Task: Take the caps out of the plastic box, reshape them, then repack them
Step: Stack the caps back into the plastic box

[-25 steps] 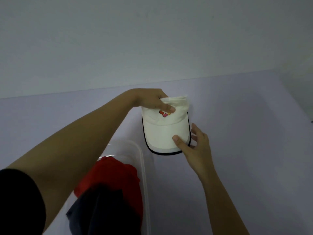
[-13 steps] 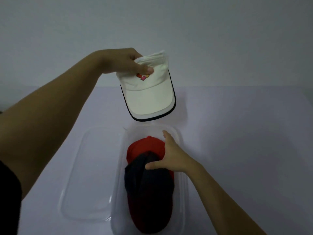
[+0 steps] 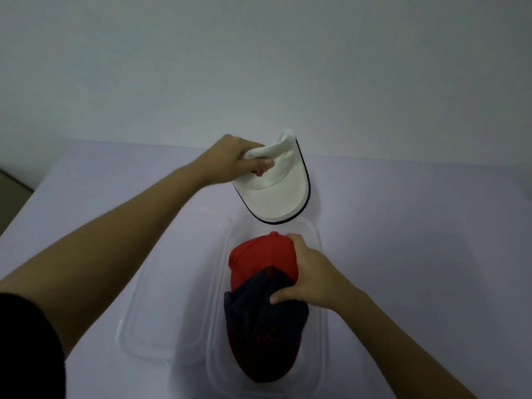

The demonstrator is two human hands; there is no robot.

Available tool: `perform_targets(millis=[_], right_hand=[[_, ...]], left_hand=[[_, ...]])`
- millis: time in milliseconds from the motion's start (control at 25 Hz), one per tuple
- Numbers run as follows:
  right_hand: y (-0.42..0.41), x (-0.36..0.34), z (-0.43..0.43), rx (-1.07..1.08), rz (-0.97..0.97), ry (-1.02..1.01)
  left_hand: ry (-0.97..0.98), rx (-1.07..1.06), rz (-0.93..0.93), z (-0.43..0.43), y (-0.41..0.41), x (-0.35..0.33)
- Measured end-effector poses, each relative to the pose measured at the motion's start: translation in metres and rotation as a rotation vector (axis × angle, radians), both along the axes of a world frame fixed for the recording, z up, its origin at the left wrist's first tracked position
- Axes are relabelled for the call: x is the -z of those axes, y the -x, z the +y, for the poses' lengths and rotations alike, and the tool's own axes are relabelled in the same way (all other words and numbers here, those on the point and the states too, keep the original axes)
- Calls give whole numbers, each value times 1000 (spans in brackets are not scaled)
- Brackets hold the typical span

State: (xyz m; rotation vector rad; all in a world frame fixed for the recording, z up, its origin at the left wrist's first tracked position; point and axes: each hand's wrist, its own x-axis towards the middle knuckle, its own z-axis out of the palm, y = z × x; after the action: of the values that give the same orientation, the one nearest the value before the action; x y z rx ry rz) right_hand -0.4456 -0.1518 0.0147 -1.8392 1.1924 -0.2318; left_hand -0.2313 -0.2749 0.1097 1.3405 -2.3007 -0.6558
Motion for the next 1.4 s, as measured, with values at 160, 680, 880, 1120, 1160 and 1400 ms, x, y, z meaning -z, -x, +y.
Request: perform_targets(millis=[160, 680, 880, 1120, 1160, 1400], right_hand=[[-3, -10, 16, 3, 14, 175], [-7, -9, 24, 31, 57, 225], [6, -6, 15, -5, -78, 102], [29, 43, -12, 766, -132, 32], [26, 53, -11, 729, -82, -76], [5, 74, -9, 867, -123, -69]], left_hand=[[247, 213, -218, 30, 20, 40], [-368, 287, -276, 35, 37, 69], [-539, 297, -236, 14, 36, 84], [-586, 235, -201, 4, 38, 94], [-590, 245, -208, 3, 39, 95], [-677, 301, -309, 5, 45, 107]])
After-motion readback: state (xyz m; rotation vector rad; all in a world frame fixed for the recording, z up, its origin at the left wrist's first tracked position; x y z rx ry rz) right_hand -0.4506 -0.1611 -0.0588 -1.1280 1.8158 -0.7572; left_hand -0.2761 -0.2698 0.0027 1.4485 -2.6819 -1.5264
